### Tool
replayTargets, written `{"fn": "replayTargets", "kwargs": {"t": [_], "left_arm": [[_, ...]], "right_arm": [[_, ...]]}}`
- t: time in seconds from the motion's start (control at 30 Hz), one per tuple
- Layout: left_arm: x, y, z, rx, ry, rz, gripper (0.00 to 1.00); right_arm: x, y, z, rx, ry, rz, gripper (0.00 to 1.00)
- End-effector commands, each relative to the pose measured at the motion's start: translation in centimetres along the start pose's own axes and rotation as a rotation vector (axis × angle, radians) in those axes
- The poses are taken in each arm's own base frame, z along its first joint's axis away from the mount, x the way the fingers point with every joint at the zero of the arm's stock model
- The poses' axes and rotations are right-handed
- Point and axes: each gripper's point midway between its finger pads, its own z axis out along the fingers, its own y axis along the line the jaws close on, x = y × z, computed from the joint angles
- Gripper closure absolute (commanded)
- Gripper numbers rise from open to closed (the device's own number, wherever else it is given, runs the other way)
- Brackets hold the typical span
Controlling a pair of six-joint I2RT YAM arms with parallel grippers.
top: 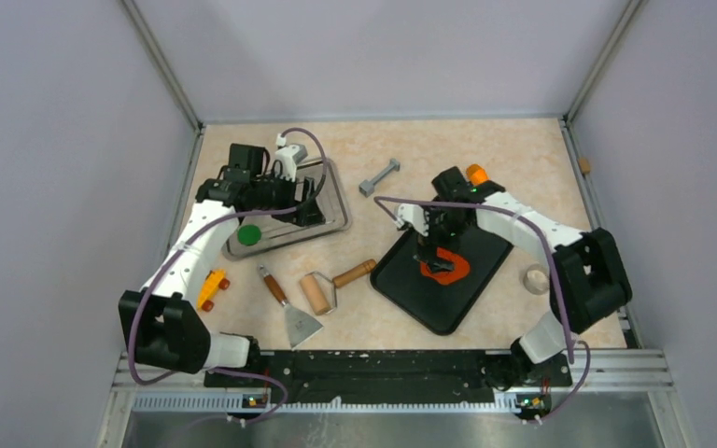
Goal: Roll out the dumpling wrappers from the dough
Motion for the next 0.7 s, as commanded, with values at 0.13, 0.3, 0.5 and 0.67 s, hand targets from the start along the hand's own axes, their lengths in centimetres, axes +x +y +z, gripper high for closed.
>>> {"fn": "replayTargets", "kwargs": {"t": [0.13, 0.3, 0.5, 0.67], "left_arm": [[-0.6, -1.0, -1.6, 0.083, -0.068, -0.028, 0.19], [-0.6, -0.6, -1.8, 0.07, -0.073, -0.036, 0.19], [-0.8, -0.3, -1.9, 0.075, -0.082, -0.058, 0.19], [-0.8, -0.1, -1.8, 0.075, -0.083, -0.069, 0.19]], "right_arm": [[-1.4, -2.5, 4.9, 0.016, 0.088, 0.062, 0.04], [-1.9, -2.9, 6.1, 0.031, 0.087, 0.068, 0.03], [-1.6, -2.9, 6.8, 0.051, 0.108, 0.047, 0.03], [-0.8, -1.8, 7.4, 0.016, 0.14, 0.054, 0.03]]}}
